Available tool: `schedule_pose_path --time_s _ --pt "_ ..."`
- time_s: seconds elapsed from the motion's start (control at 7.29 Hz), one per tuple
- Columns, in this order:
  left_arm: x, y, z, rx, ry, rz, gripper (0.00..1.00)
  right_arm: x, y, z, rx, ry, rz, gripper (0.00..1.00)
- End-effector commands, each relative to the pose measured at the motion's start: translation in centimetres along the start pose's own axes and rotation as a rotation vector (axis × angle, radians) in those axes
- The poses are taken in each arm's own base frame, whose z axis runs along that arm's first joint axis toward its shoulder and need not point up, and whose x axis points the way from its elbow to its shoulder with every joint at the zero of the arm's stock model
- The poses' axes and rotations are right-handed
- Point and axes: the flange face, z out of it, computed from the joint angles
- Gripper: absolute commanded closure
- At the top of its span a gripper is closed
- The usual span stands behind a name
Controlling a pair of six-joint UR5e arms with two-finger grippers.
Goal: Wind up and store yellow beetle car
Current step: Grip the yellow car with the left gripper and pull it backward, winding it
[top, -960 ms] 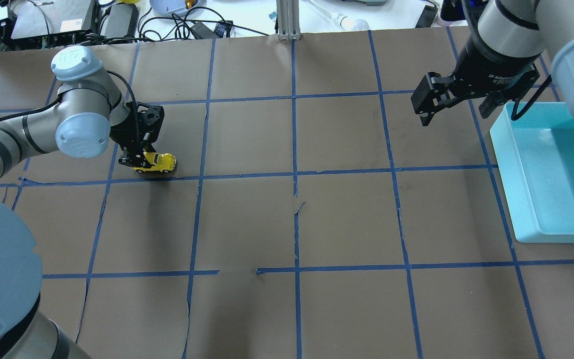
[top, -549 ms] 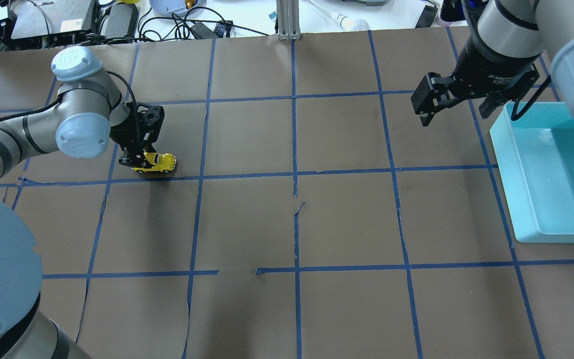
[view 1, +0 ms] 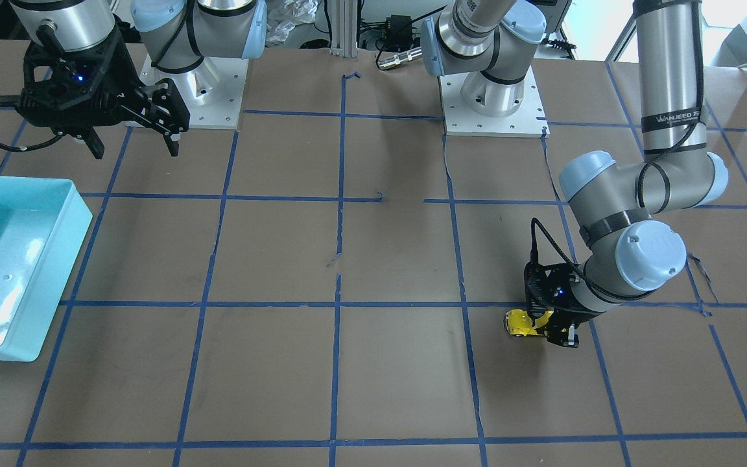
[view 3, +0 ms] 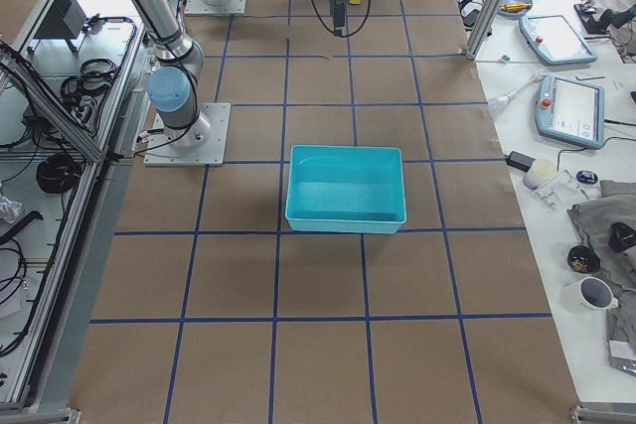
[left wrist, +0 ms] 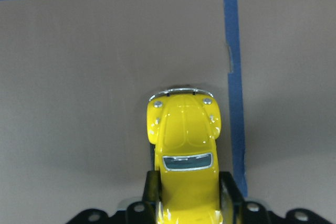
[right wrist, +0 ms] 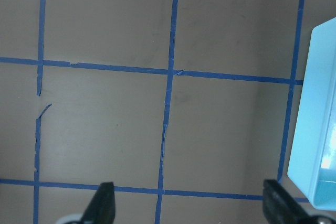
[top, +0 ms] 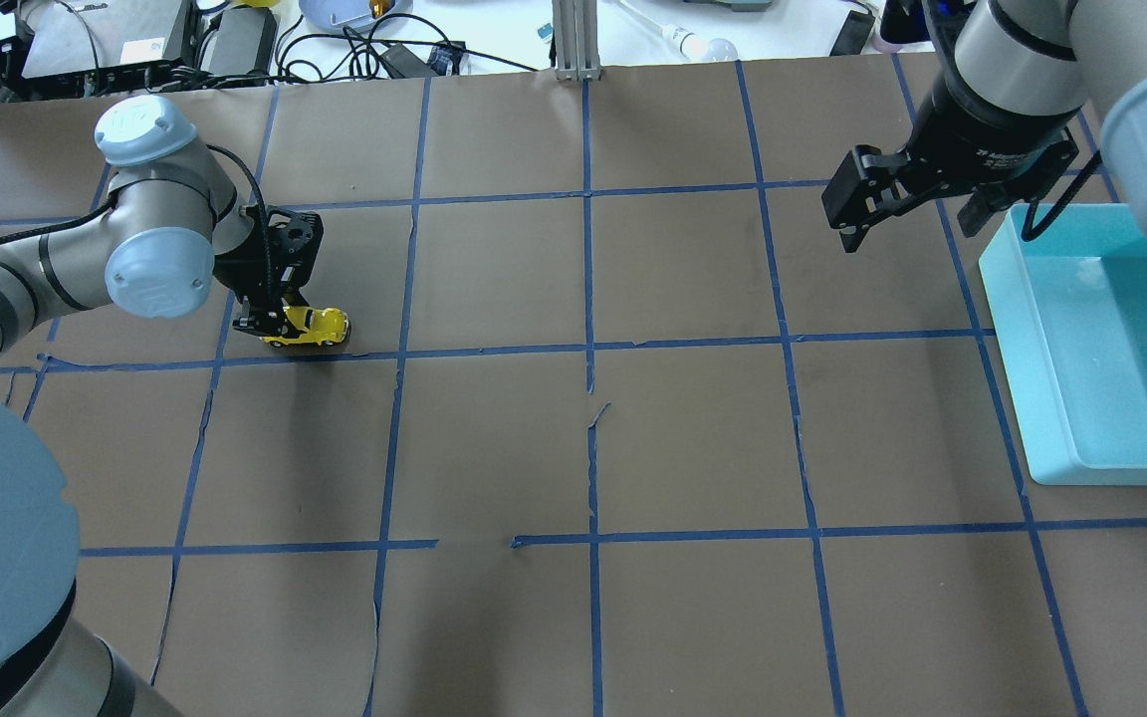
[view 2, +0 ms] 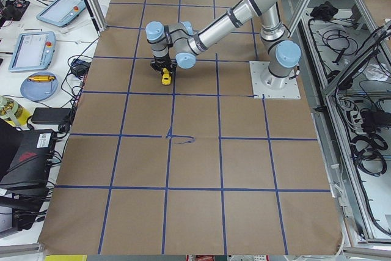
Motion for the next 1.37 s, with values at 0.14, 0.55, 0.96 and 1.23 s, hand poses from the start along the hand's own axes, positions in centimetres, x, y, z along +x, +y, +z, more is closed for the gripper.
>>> schedule_pose_path --time_s 0.14,0.55,0.96,1.23 --pt "0.1 1.2 0.0 -0.004 0.002 -0.001 1.0 0.0 0.0 0.1 -0.001 -0.001 0.0 0.0" --pt "0.2 2.6 -0.2 -0.009 -0.001 -0.022 1.0 0.2 0.0 0.1 -0.005 0.022 -0.003 0.0" --pt "0.1 3.0 -0.3 -0.014 -0.002 -0.019 1.0 0.1 0.2 0.2 -0.015 0.014 0.014 0.0" --pt "0.4 4.5 -0.2 -0.014 0.001 -0.021 1.0 0.1 0.3 0.4 -0.037 0.01 0.053 0.0"
